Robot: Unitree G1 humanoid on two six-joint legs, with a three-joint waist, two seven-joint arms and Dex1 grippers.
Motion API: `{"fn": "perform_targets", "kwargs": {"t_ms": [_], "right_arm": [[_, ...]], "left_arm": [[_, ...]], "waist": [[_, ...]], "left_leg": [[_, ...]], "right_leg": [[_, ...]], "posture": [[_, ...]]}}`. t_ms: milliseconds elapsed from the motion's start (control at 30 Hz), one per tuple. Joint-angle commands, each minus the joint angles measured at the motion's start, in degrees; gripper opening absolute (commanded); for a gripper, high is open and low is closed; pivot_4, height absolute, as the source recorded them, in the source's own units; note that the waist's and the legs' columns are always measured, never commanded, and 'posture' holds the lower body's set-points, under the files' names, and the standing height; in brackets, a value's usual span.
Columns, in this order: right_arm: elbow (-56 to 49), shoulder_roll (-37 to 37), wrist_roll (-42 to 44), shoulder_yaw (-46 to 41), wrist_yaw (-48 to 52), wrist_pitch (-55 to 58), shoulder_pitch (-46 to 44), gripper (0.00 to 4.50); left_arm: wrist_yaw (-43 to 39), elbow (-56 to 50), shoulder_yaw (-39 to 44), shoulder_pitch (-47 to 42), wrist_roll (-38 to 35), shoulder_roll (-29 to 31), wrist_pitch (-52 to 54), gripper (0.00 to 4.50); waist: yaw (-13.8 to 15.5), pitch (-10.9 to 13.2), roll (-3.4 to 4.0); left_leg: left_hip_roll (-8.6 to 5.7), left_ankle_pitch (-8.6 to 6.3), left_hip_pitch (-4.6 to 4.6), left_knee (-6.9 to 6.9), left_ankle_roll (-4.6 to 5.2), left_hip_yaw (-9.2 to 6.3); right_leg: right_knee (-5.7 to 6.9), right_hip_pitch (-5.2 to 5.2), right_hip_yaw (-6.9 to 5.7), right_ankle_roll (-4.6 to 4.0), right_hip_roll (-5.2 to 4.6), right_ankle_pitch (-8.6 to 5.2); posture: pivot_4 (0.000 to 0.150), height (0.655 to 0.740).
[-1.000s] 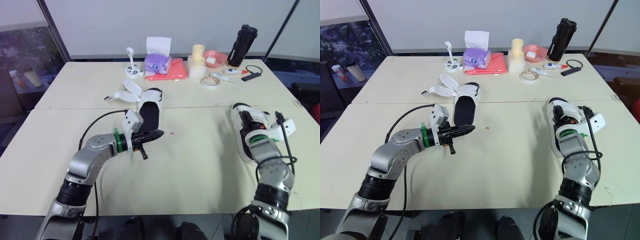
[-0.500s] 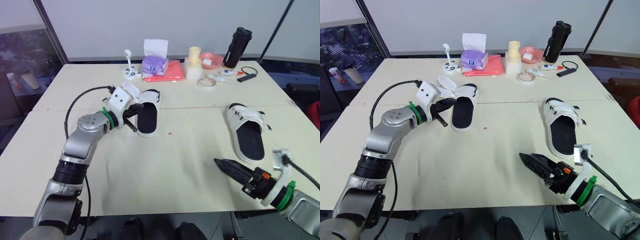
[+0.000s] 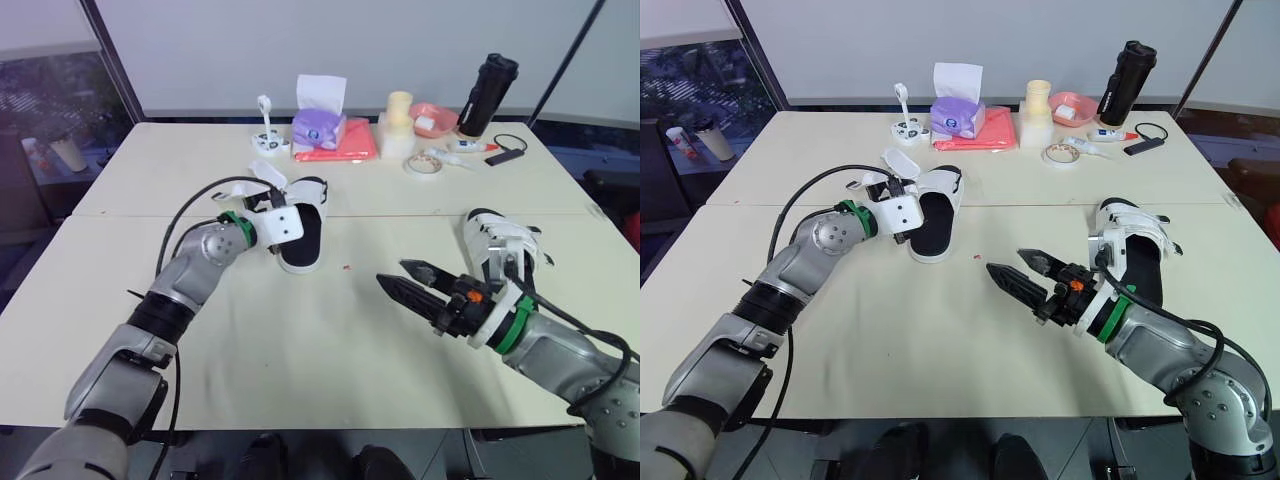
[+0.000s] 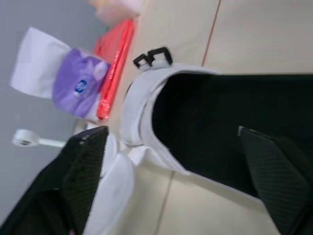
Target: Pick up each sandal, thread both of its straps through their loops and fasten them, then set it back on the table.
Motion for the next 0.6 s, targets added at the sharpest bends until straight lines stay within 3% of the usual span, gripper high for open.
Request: {"fn": "perform_targets", "kwargs": {"t_ms": [33, 367, 467, 600], "right_arm": [[1.1, 0.8, -1.7, 1.0, 1.0, -1.9, -2.0, 4.50], [4.7, 4.6, -5.9, 3.3, 0.0, -4.0, -5.3, 4.50], [4.7, 5.8, -6.8, 3.7, -0.3, -4.3, -5.7, 4.50], [4.0, 6.8, -7.5, 3.4, -0.9, -4.7, -5.2, 4.50]], "left_arm": [[6.3, 5.2, -0.3, -4.1, 4.0, -2.5, -2.8, 4.45], [21.7, 37.3, -5.7, -19.3, 13.4, -12.7, -8.2, 4.45], [25.2, 45.3, -7.3, -22.4, 15.3, -15.2, -7.9, 3.71], [27.7, 49.4, -8.1, -23.9, 16.5, -16.3, -8.2, 1.65]], "waist": [[0.0, 0.0, 0.00], [0.0, 0.0, -0.03], [-0.1, 0.0, -0.03], [-0.3, 0.0, -0.03]], "left_leg": [[0.00, 0.00, 0.00, 0.00, 0.00, 0.00], [-0.10, 0.01, -0.21, 0.08, 0.00, 0.00], [-0.11, 0.00, -0.23, 0.06, 0.00, 0.01], [-0.11, 0.01, -0.25, 0.03, 0.00, 0.02]], "right_leg": [[0.04, -0.02, 0.00, 0.00, 0.00, 0.00], [0.16, -0.27, -0.03, 0.01, 0.00, 0.01], [0.16, -0.30, -0.03, 0.01, -0.01, 0.01], [0.23, -0.40, -0.01, 0.01, 0.01, 0.01]], "posture": [[0.150, 0.7400], [0.150, 0.7400], [0.150, 0.7400], [0.150, 0.7400]]}}
